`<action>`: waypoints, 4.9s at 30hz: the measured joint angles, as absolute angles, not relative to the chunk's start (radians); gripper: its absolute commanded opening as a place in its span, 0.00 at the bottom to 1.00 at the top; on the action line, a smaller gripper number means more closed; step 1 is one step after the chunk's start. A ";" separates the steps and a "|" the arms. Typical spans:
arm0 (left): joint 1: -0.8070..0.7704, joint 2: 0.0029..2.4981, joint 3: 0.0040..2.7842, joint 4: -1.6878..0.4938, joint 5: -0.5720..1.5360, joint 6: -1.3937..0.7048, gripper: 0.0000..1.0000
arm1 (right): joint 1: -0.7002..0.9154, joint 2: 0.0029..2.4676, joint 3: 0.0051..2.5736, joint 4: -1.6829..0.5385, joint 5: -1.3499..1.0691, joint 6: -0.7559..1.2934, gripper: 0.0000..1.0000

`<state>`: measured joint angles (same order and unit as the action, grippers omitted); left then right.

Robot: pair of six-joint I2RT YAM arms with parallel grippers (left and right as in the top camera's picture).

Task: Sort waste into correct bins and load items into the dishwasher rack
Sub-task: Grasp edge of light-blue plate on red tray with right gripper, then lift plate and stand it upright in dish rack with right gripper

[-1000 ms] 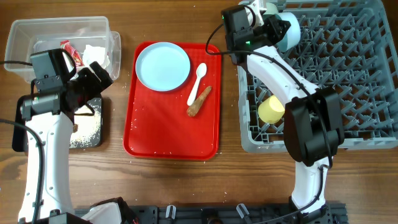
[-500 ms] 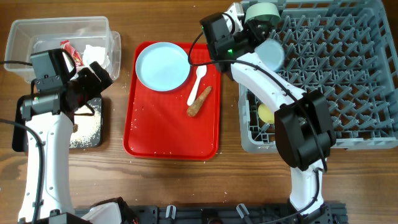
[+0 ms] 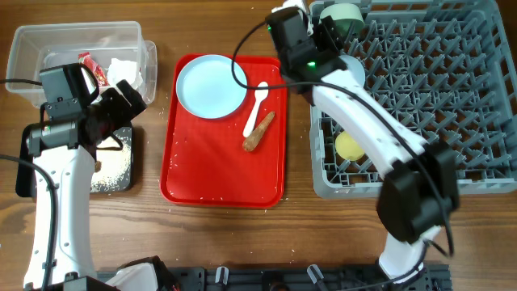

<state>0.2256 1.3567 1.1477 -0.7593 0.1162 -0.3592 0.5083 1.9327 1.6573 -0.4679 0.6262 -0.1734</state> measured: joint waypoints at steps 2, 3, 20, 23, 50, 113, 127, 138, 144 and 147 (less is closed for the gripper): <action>0.226 1.357 1.148 -0.760 0.117 -0.360 1.00 | 0.510 1.893 1.658 -0.472 0.401 -0.023 0.64; 0.226 1.357 1.148 -0.759 0.117 -0.359 1.00 | 0.510 1.889 1.658 -0.472 0.285 0.062 0.62; 0.226 1.356 1.148 -0.759 0.117 -0.359 1.00 | 0.597 2.189 1.624 -0.433 -0.066 0.558 0.29; 0.226 1.357 1.148 -0.759 0.117 -0.359 1.00 | 0.597 2.210 1.624 -0.441 -0.065 0.588 0.22; 0.226 1.356 1.148 -0.759 0.117 -0.359 1.00 | 0.458 1.798 1.648 -0.570 0.048 0.405 0.04; 0.226 1.356 1.148 -0.759 0.117 -0.359 1.00 | -0.186 1.840 1.652 -0.472 0.506 -0.567 0.04; 0.226 1.356 1.148 -0.759 0.117 -0.359 1.00 | -0.200 1.853 1.652 -0.488 0.336 -0.481 0.10; 0.226 1.356 1.148 -0.759 0.117 -0.359 1.00 | -0.191 1.874 1.649 -0.516 0.078 -0.209 0.84; 0.226 1.356 1.148 -0.759 0.117 -0.360 1.00 | -0.191 1.875 1.648 -0.535 0.048 -0.176 0.89; 0.226 1.356 1.148 -0.759 0.117 -0.360 1.00 | -0.191 1.875 1.648 -0.535 0.044 -0.159 1.00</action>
